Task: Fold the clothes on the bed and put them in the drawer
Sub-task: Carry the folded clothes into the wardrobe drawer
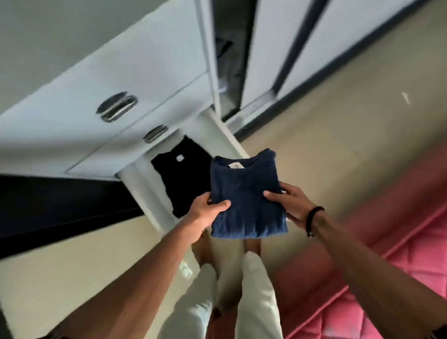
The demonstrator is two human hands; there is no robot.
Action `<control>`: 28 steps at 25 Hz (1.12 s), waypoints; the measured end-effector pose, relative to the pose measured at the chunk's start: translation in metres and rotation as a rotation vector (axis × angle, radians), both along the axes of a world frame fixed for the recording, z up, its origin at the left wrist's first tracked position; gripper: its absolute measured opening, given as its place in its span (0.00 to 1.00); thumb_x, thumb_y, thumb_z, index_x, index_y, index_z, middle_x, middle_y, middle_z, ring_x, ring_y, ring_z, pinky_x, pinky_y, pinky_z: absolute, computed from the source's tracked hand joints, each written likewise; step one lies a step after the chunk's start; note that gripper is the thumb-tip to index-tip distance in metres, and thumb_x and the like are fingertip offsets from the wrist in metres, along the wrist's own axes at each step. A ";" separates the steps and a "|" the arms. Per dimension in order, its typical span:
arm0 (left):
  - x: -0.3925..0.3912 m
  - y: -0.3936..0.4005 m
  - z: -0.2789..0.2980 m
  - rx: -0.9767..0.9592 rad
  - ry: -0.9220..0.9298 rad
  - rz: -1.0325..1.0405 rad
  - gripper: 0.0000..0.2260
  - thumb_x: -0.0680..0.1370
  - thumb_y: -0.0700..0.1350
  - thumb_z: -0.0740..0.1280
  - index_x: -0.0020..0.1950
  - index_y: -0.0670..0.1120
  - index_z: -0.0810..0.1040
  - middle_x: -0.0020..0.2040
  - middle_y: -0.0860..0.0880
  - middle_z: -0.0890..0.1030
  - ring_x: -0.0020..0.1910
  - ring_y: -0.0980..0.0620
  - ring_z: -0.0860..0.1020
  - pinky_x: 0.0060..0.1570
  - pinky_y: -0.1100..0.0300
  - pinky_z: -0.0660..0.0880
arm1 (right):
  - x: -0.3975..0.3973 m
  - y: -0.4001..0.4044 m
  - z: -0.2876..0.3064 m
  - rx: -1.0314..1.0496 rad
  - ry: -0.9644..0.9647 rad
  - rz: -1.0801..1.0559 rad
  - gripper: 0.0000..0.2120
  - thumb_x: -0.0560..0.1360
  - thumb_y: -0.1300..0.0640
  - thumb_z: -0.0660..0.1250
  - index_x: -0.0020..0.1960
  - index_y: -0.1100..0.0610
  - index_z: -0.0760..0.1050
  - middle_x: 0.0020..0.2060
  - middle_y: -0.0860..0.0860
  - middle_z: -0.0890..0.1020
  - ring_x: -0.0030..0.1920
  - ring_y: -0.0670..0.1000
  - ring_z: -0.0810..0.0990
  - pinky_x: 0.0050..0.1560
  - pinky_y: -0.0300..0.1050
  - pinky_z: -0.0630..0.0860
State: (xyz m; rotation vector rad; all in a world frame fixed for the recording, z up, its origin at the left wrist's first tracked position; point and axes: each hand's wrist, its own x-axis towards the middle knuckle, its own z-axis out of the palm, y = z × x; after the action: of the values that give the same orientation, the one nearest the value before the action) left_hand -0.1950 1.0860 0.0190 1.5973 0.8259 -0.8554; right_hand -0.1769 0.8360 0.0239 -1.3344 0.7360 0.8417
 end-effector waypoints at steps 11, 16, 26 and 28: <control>0.001 0.117 -0.187 0.130 -0.179 0.481 0.18 0.77 0.41 0.75 0.66 0.41 0.78 0.60 0.45 0.83 0.56 0.46 0.83 0.54 0.53 0.83 | 0.129 0.181 -0.211 -0.222 -0.263 0.678 0.16 0.76 0.69 0.71 0.60 0.55 0.80 0.56 0.59 0.84 0.58 0.59 0.82 0.65 0.57 0.78; -0.009 0.122 -0.262 0.226 -0.207 0.542 0.14 0.78 0.41 0.74 0.62 0.45 0.78 0.55 0.49 0.83 0.50 0.52 0.82 0.48 0.63 0.80 | 0.130 0.209 -0.280 -0.330 -0.379 0.790 0.20 0.77 0.70 0.68 0.67 0.58 0.78 0.58 0.54 0.83 0.60 0.56 0.82 0.65 0.51 0.79; -0.036 0.105 -0.234 0.480 -0.138 0.396 0.11 0.79 0.44 0.72 0.61 0.45 0.78 0.50 0.48 0.83 0.43 0.53 0.81 0.41 0.69 0.76 | 0.075 0.199 -0.237 -0.721 -0.427 1.001 0.26 0.79 0.59 0.66 0.75 0.56 0.65 0.69 0.59 0.72 0.68 0.61 0.72 0.70 0.55 0.72; -0.048 0.093 -0.193 0.478 -0.271 0.327 0.04 0.80 0.42 0.70 0.52 0.43 0.83 0.42 0.51 0.84 0.37 0.60 0.79 0.36 0.69 0.75 | 0.048 0.184 -0.207 -0.674 -0.631 1.125 0.19 0.80 0.59 0.66 0.70 0.55 0.71 0.65 0.57 0.73 0.64 0.58 0.74 0.66 0.52 0.74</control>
State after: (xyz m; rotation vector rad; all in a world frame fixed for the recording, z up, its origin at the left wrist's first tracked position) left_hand -0.2430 1.1792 -0.1740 1.8658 1.1084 -0.2042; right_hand -0.1288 1.0197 -0.1833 -2.5359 -0.3677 0.9452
